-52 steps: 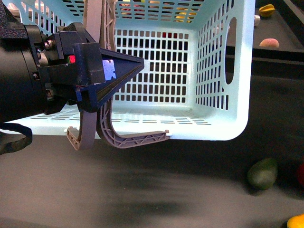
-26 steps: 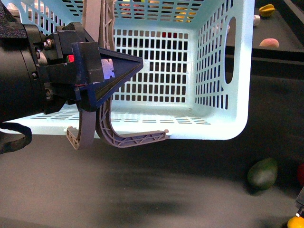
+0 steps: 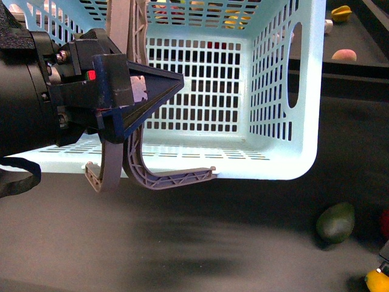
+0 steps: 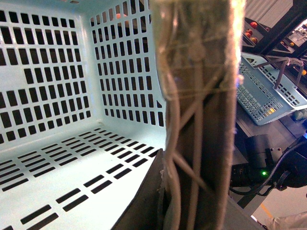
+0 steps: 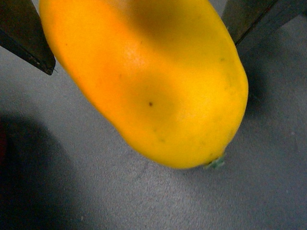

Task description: Pick mango with right arm and hold basket with left

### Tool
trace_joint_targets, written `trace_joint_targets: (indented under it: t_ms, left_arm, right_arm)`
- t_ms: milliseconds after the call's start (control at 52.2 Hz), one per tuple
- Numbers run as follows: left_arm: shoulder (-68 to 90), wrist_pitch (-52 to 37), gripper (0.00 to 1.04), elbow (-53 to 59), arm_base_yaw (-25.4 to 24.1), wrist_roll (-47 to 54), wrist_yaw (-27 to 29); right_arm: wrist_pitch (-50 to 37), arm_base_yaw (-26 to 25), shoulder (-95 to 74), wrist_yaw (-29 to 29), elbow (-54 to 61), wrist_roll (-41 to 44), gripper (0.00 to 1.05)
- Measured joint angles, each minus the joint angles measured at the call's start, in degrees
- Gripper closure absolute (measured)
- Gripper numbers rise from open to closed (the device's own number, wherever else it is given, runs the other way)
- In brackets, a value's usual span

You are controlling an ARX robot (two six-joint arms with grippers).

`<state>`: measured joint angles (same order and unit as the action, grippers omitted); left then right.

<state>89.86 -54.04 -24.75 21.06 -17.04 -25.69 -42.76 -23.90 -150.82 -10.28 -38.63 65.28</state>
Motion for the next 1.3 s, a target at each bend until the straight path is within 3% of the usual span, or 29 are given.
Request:
trace_joint_targets:
  t_ms: [115, 364, 842, 1091, 1301]
  left_arm:
    - [0.0, 0.0, 0.96, 0.0, 0.0, 0.1, 0.0]
    - [0.0, 0.0, 0.96, 0.0, 0.0, 0.1, 0.0]
    - [0.0, 0.0, 0.96, 0.0, 0.0, 0.1, 0.0]
    - [0.0, 0.0, 0.96, 0.0, 0.0, 0.1, 0.0]
    - [0.0, 0.0, 0.96, 0.0, 0.0, 0.1, 0.0]
  right_arm:
    - [-0.4, 0.5, -0.3, -0.2, -0.3, -1.7, 0.08]
    - [-1.9, 0.7, -0.4, -0.6, -0.1, -6.0, 0.40]
    - [-5.9, 0.2, 20.7, -11.3, 12.7, -22.0, 0.43]
    - [-5.0, 2.3, 39.5, -16.0, 20.1, -36.6, 0.43]
    - [1.6, 6.7, 61.4, -16.3, 21.6, -52.1, 0.44]
